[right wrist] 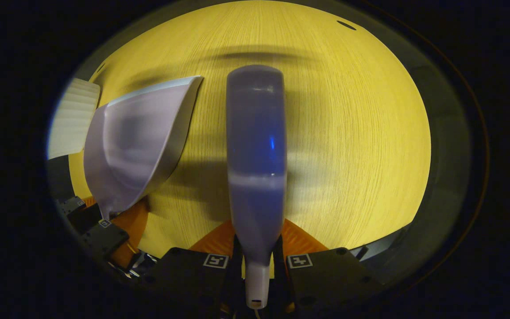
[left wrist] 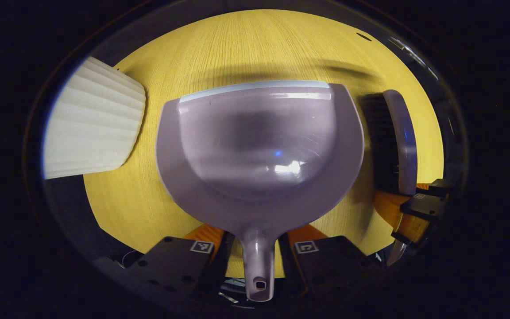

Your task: Pick up the small broom and dustpan from the desktop, sweep the trash into the dustpan with the broom, and then empty the trash into the garbage bin.

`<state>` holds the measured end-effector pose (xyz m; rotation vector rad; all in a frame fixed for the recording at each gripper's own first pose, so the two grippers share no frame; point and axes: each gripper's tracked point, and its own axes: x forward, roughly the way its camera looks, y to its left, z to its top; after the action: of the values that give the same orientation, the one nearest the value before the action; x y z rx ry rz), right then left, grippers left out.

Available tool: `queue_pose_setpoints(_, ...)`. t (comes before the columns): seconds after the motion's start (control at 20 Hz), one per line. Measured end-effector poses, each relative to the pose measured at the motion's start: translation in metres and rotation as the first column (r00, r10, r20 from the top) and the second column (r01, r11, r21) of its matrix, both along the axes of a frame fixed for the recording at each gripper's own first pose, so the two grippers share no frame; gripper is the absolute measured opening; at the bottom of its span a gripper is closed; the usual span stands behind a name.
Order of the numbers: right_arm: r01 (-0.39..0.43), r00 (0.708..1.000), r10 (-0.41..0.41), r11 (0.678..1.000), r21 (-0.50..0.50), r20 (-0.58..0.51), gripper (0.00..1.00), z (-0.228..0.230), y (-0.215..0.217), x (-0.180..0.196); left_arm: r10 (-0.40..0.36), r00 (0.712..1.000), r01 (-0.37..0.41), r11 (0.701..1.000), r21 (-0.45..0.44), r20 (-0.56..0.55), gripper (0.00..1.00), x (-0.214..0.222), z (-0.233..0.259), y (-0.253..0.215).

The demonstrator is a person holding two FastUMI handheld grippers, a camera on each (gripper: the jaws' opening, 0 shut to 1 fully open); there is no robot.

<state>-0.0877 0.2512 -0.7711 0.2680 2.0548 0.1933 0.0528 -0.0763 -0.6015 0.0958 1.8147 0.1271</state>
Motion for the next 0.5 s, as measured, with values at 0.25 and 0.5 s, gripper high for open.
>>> queue_pose_setpoints(0.25,0.021,0.999,-0.021,1.0,-0.003,0.038,0.79,0.012,-0.008,0.009,0.056,0.998,-0.057,0.996,-0.067,-0.019,0.81,-0.018,0.002,-0.013)
queue_pose_setpoints(0.5,0.031,0.987,-0.029,0.999,-0.011,0.159,1.0,0.043,-0.024,0.014,0.005,0.995,0.01,0.989,-0.15,0.101,0.82,-0.023,0.031,-0.031)
